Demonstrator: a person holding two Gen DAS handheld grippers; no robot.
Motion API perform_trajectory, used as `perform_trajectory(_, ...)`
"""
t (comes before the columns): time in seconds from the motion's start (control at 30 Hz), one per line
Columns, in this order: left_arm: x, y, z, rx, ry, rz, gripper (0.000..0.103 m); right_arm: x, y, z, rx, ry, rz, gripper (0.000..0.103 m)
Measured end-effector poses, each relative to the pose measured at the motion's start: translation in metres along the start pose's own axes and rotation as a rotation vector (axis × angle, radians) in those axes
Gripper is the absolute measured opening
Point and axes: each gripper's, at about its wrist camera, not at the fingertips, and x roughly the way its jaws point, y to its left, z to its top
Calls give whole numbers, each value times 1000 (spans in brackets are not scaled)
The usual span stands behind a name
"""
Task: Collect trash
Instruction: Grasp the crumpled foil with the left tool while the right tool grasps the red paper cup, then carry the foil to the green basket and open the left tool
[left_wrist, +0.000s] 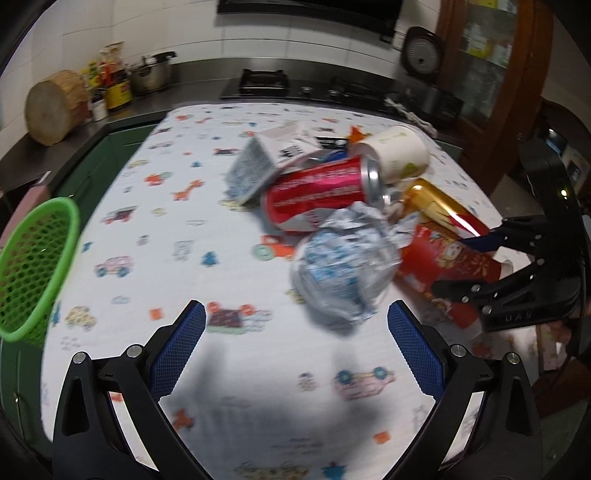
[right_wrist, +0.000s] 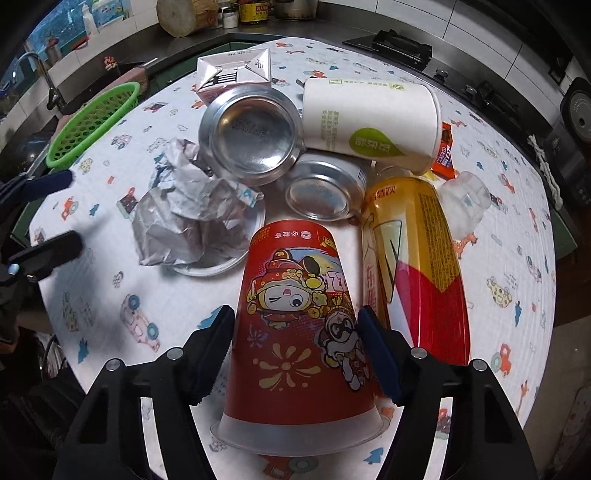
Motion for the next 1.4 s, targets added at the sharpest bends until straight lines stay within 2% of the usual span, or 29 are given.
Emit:
perform_trajectory(0.1, 10, -13, 6, 22, 0, -26, 97, -7, -1, -5, 12, -16, 11, 66)
perform_trajectory(0.33, 36, -28, 22, 38, 10, -52, 85, -21, 2, -15, 23, -45, 32, 66)
perform_trajectory(0.5, 54, -32, 26, 70, 44, -53, 84, -26, 2, -19, 29, -59, 36, 66)
perform_trajectory(0.57, 59, -31, 26, 72, 60, -64, 73, -27, 0, -21, 41, -61, 48, 66)
perform_trajectory(0.7, 59, -29, 25, 76, 60, -92, 60, -29, 0, -24, 49, -60, 52, 66)
perform_trajectory(0.77, 56, -28, 25, 74, 58, -114, 51, -32, 1, -24, 50, -61, 50, 66)
perform_trajectory(0.93, 44, -23, 22, 84, 36, -122, 40, -40, 8, -24, 38, -74, 51, 66)
perform_trajectory(1.13, 14, -2, 14, 47, 5, -140, 40, -54, 28, -16, 0, -99, 78, 66)
perform_trajectory(1.3, -20, 30, 9, 3, -41, -102, 40, -61, 54, 0, -48, -130, 102, 66)
perform_trajectory(1.4, -44, 59, 8, -40, -86, -54, 40, -64, 73, 18, -85, -150, 120, 66)
